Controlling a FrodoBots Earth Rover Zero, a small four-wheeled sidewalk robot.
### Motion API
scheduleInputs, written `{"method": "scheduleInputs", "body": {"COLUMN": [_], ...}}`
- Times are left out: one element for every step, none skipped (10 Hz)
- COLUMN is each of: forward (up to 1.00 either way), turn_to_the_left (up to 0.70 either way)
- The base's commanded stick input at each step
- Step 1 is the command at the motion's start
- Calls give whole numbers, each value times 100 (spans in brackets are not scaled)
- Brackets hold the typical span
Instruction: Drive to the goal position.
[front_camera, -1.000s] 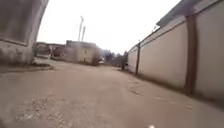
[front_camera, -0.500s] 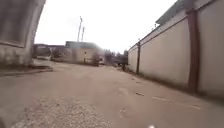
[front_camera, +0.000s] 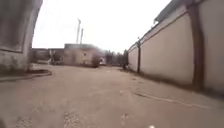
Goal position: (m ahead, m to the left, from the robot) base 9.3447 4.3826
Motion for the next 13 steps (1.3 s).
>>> {"method": "scheduleInputs", "body": {"forward": [30,30,30,30,30,30,30,30,30,30,30,30,30], "turn_to_the_left": [0,0,0,0,0,0,0,0,0,0,0,0,0]}}
